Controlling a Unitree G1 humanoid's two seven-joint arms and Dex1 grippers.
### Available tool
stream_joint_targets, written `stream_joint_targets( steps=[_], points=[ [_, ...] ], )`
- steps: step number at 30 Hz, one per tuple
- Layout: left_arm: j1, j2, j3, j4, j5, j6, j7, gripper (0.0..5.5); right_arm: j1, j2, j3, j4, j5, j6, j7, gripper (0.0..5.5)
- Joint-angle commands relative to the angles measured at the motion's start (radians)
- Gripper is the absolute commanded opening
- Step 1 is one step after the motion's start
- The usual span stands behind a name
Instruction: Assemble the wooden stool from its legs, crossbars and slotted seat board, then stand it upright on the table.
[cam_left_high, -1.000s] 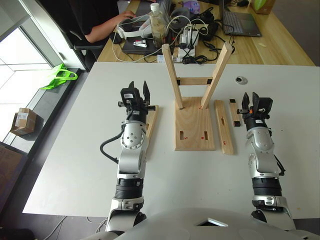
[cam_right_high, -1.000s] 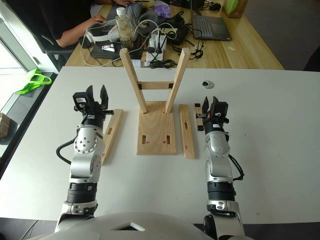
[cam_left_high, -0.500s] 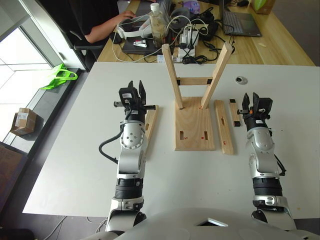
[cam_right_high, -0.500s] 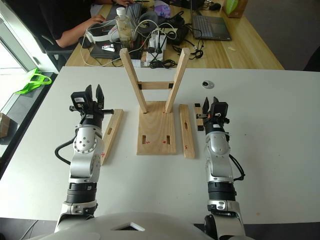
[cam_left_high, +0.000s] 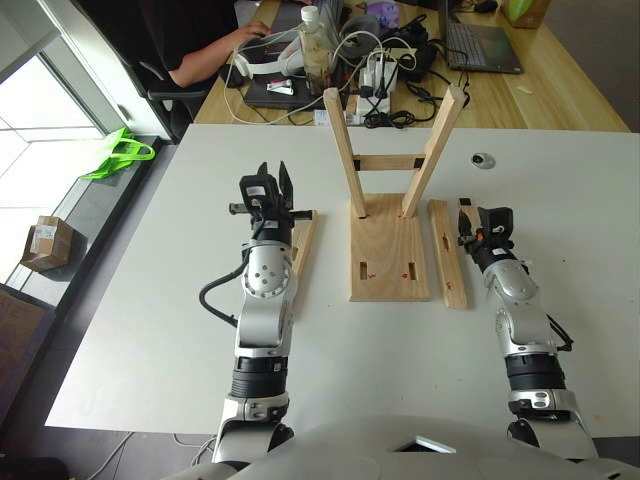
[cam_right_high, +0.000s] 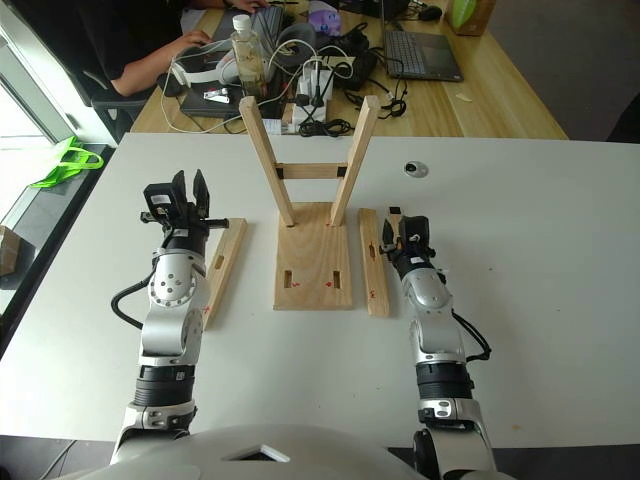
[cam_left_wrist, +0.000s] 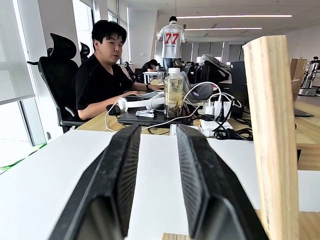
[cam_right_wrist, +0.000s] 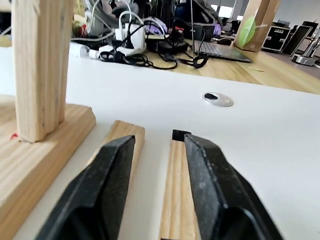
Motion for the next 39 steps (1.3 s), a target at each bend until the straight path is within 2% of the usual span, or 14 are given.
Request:
stream_joint_targets(
  steps=[1, 12, 21, 29, 39],
  points=[
    [-0.003, -0.007, -0.007, 0.0, 0.011, 0.021, 0.007, 1.28, -0.048, -0.038, -0.003, -0.012, -0.013, 0.167, 0.0, 1.79],
    [0.01, -0.027, -0.01, -0.014, 0.023, 0.03, 0.036, 1.28, -0.098, -0.077, 0.001, -0.023, 0.042, 0.367, 0.12, 1.89],
    [0.009, -0.032, -0.014, -0.013, 0.022, 0.027, 0.049, 1.28, -0.154, -0.078, -0.02, 0.033, 0.016, 0.379, 0.057, 1.89],
    [0.0, -0.03, -0.017, -0.009, 0.02, 0.037, 0.053, 1.28, -0.164, -0.099, 0.032, 0.09, 0.041, 0.522, 0.16, 1.89],
    [0.027, -0.007, -0.032, -0.06, -0.051, 0.318, -0.054, 1.28, -0.168, -0.133, 0.047, 0.104, 0.018, 0.529, 0.15, 1.77]
  ],
)
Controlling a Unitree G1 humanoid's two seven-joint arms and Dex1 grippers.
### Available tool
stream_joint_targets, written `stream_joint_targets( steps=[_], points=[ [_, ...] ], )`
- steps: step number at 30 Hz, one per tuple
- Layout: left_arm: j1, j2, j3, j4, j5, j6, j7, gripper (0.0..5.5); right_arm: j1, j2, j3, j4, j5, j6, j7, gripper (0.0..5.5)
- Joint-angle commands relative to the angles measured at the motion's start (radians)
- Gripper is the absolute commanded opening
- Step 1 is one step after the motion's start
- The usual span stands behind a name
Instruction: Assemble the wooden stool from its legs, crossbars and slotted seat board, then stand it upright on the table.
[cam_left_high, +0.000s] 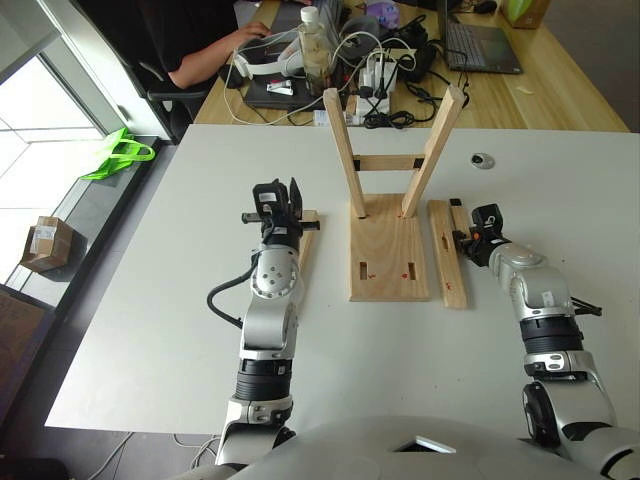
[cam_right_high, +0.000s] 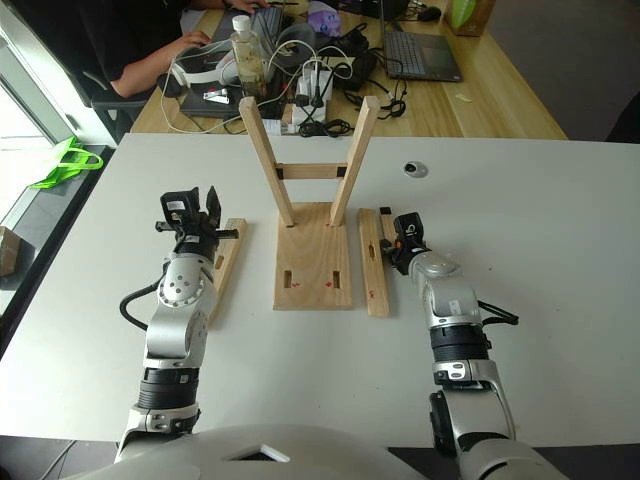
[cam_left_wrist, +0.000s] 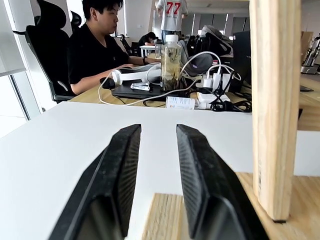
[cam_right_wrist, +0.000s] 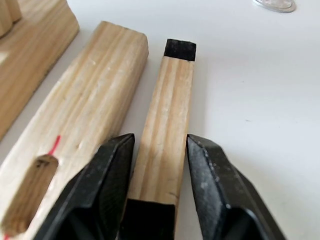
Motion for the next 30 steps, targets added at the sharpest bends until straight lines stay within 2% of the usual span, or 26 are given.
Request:
stream_joint_targets(
  steps=[1, 5, 8, 19, 30],
  points=[
    [0.005, 0.019, -0.009, -0.046, -0.033, 0.172, -0.056, 1.28, 0.019, -0.019, 0.009, 0.039, -0.02, 0.027, -0.01, 1.77],
    [0.0, 0.031, -0.002, -0.069, -0.083, 0.404, -0.108, 1.28, 0.015, -0.007, -0.021, 0.053, 0.004, 0.042, -0.025, 1.77],
    [-0.005, 0.05, -0.01, -0.089, -0.077, 0.455, -0.115, 1.28, 0.0, 0.032, -0.096, 0.05, 0.072, 0.118, -0.041, 1.77],
    [-0.008, 0.02, -0.045, -0.125, -0.069, 0.484, -0.082, 1.28, 0.013, -0.025, -0.02, -0.009, 0.046, 0.109, -0.005, 1.77],
    [-0.006, 0.013, -0.053, -0.142, -0.054, 0.482, -0.059, 1.28, -0.002, -0.03, -0.031, -0.05, 0.031, 0.038, -0.028, 1.77]
  ],
)
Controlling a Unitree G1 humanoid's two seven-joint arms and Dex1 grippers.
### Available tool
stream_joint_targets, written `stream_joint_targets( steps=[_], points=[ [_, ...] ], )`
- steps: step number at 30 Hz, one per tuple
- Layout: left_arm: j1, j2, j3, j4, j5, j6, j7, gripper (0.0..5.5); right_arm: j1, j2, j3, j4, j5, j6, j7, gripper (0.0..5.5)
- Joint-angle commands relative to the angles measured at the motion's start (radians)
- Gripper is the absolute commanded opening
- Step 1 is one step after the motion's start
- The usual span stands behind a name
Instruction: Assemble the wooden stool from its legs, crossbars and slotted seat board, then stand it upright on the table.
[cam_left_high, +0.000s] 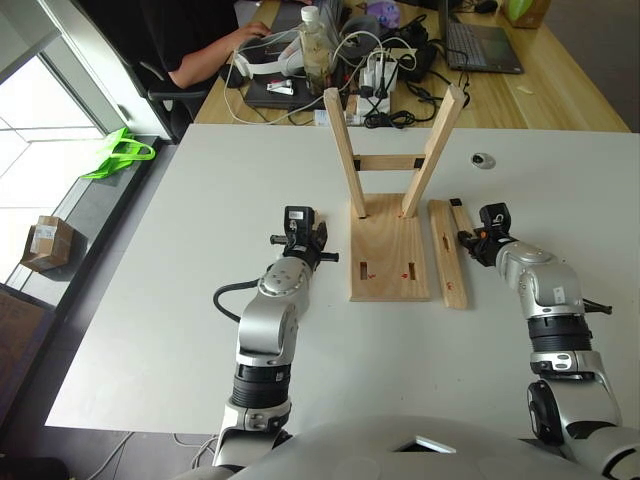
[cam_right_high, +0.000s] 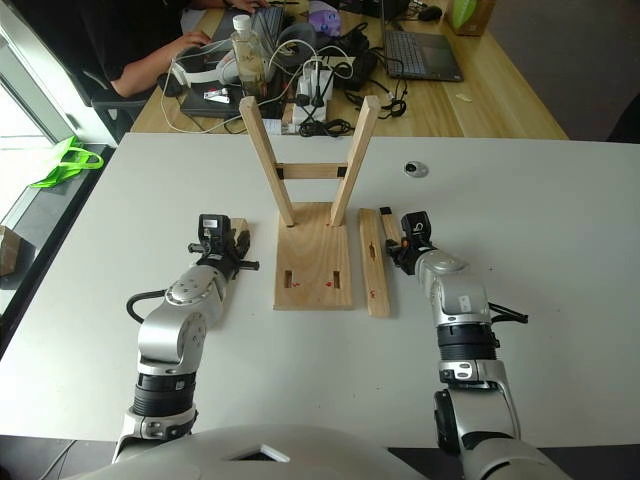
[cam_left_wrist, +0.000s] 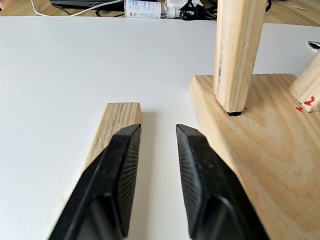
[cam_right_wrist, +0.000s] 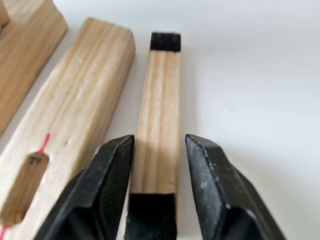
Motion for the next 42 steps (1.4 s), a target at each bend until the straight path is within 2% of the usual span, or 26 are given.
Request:
stream_joint_targets(
  steps=[1, 4, 11, 14, 17, 24, 28, 33, 42],
  points=[
    [-0.007, -0.002, 0.004, -0.011, 0.009, -0.003, 0.013, 1.28, 0.007, -0.001, -0.005, -0.002, -0.009, -0.036, -0.012, 1.77],
    [0.007, -0.003, 0.046, 0.006, 0.015, -0.108, 0.037, 1.28, 0.025, 0.016, -0.045, -0.027, -0.015, -0.26, -0.056, 1.77],
    [0.085, 0.027, 0.094, 0.114, 0.089, -0.541, 0.116, 1.28, 0.156, 0.133, -0.091, -0.003, -0.088, -0.838, -0.273, 1.77],
    [0.106, 0.033, 0.067, 0.179, 0.134, -0.726, 0.136, 1.28, 0.205, 0.154, -0.095, 0.086, -0.072, -0.984, -0.255, 1.77],
    [0.146, 0.016, 0.055, 0.205, 0.077, -0.833, 0.074, 1.28, 0.26, 0.188, -0.123, 0.112, 0.031, -1.107, -0.183, 1.77],
    [0.183, 0.0, 0.064, 0.276, 0.023, -1.018, 0.023, 1.2, 0.309, 0.226, -0.119, 0.139, 0.101, -1.203, -0.092, 1.69],
    [0.172, 0.017, 0.055, 0.286, 0.073, -1.017, 0.03, 1.2, 0.297, 0.227, -0.118, 0.152, 0.074, -1.21, -0.103, 1.69],
    [0.168, 0.031, 0.002, 0.299, 0.087, -1.067, -0.035, 1.2, 0.301, 0.237, -0.087, 0.133, 0.13, -1.206, -0.008, 1.69],
    [0.167, 0.031, 0.025, 0.303, 0.156, -1.015, 0.042, 1.2, 0.29, 0.24, -0.121, 0.197, 0.021, -1.218, -0.17, 1.69]
  ],
)
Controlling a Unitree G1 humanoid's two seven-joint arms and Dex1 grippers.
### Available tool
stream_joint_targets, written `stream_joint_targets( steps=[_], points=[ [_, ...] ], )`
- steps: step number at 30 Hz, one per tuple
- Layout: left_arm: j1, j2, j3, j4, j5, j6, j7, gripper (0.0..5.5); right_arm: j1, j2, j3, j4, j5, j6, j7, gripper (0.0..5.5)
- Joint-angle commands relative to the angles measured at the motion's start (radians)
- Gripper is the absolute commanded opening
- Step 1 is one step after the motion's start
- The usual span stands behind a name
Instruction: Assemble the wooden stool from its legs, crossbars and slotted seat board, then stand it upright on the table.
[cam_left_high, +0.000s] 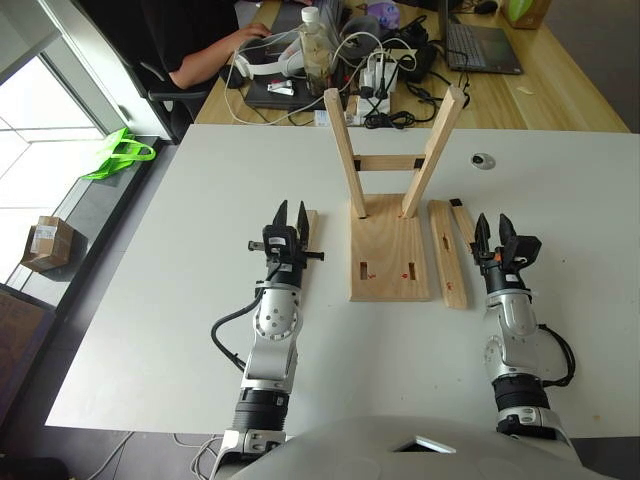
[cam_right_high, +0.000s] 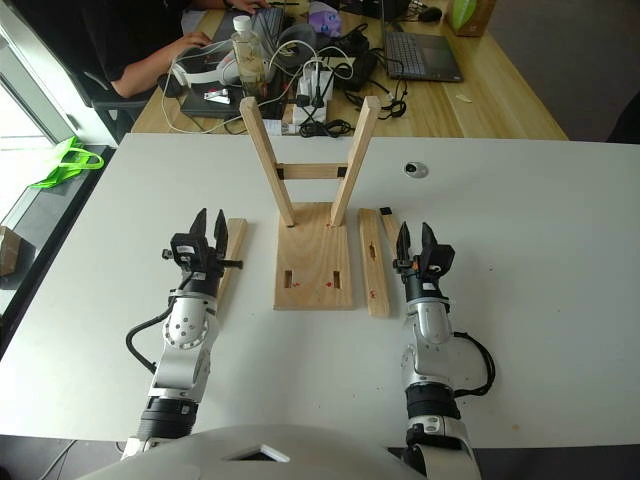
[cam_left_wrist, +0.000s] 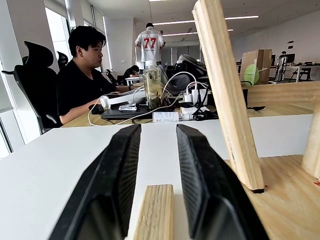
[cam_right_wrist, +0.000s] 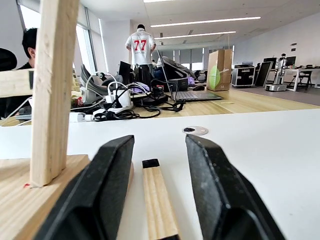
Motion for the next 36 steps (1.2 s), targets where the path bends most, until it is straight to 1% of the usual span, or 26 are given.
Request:
stream_joint_targets(
  steps=[1, 6, 10, 14, 18, 22, 24, 27, 29, 32, 36],
  points=[
    [0.007, 0.002, 0.015, -0.001, 0.02, 0.024, 0.028, 1.2, -0.003, -0.004, -0.016, 0.012, -0.041, -0.012, -0.055, 1.69],
    [0.015, 0.003, 0.006, -0.007, 0.031, 0.025, 0.035, 1.2, 0.003, -0.01, -0.012, 0.003, -0.062, -0.01, -0.072, 1.69],
    [0.018, 0.01, -0.021, -0.006, 0.015, -0.04, -0.005, 1.2, 0.005, -0.005, 0.001, -0.019, -0.002, 0.003, 0.006, 1.69],
    [-0.004, 0.013, -0.017, 0.013, 0.05, -0.009, 0.018, 1.2, -0.013, -0.006, 0.0, 0.001, -0.046, 0.005, -0.036, 1.69],
    [-0.017, 0.009, -0.005, 0.014, 0.04, -0.03, 0.026, 1.2, -0.017, -0.002, 0.002, -0.006, -0.03, -0.007, -0.023, 1.69],
    [-0.023, -0.002, 0.014, 0.014, 0.046, 0.015, 0.055, 1.2, -0.025, -0.011, -0.007, 0.003, -0.055, 0.017, -0.06, 1.69],
    [-0.019, -0.005, 0.017, 0.011, 0.049, 0.018, 0.067, 1.2, -0.039, -0.016, -0.014, 0.009, -0.05, 0.043, -0.072, 1.69],
    [-0.03, -0.008, 0.024, 0.014, 0.055, 0.022, 0.087, 1.2, -0.111, -0.019, -0.035, -0.012, 0.005, 0.102, -0.065, 1.69],
    [-0.044, -0.009, 0.021, 0.011, 0.059, 0.03, 0.093, 1.2, -0.142, -0.032, -0.052, -0.02, 0.006, 0.149, -0.089, 1.69],
    [-0.041, -0.002, 0.031, 0.025, 0.048, 0.03, 0.089, 1.2, -0.114, -0.036, -0.053, 0.016, -0.037, 0.145, -0.126, 1.69],
    [-0.09, 0.012, 0.04, 0.04, 0.055, 0.029, 0.089, 1.2, -0.096, -0.018, -0.018, 0.0, -0.002, 0.106, -0.04, 1.69]
  ],
)
